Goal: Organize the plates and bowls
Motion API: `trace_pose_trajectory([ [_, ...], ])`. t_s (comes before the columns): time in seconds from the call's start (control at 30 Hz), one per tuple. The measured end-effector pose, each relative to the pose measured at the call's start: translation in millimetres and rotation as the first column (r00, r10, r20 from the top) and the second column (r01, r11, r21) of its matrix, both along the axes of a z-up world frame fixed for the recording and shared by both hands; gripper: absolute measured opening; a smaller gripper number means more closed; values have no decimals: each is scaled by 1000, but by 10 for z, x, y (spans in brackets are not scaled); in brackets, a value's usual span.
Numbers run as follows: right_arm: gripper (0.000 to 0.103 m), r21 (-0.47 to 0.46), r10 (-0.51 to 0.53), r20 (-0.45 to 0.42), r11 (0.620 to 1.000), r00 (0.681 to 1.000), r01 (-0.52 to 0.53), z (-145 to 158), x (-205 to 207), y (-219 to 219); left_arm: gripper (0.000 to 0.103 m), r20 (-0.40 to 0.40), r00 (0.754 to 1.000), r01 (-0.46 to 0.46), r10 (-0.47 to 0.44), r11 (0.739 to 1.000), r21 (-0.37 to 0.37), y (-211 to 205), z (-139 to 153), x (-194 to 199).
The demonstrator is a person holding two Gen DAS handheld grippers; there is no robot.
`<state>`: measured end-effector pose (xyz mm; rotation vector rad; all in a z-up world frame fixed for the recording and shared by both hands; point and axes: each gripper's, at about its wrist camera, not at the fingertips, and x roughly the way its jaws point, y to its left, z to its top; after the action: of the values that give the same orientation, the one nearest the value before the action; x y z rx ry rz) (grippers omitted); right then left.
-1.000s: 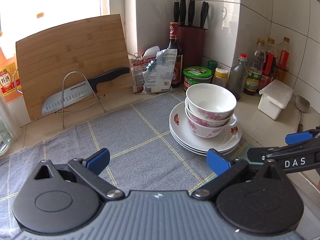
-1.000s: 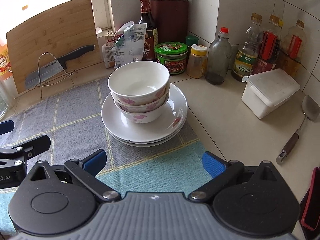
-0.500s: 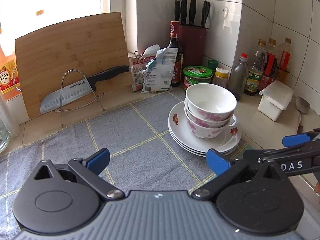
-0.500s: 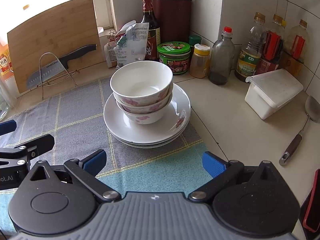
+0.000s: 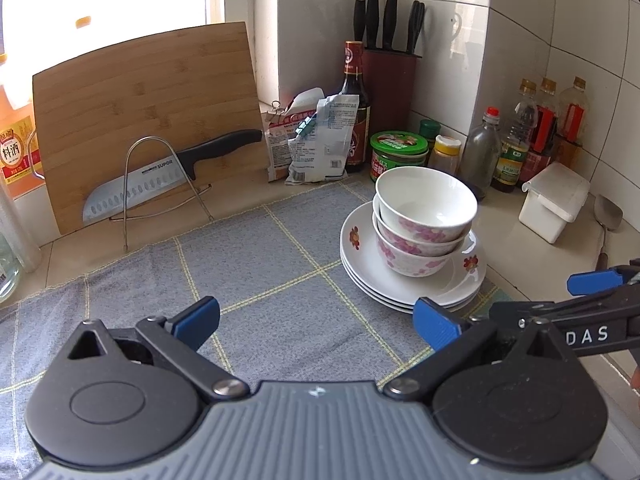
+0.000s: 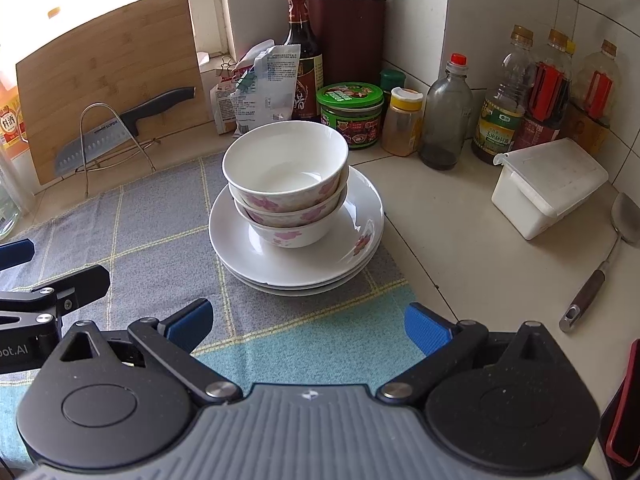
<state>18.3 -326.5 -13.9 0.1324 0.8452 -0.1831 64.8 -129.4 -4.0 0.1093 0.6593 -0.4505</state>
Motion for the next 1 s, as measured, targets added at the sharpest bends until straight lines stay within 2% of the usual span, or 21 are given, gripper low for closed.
trace_pose_trajectory([
  [1.0, 103, -13, 2, 12, 1000, 1000, -2, 46, 5, 23, 102, 9, 1000, 3, -3, 1000, 2, -18, 27, 4],
])
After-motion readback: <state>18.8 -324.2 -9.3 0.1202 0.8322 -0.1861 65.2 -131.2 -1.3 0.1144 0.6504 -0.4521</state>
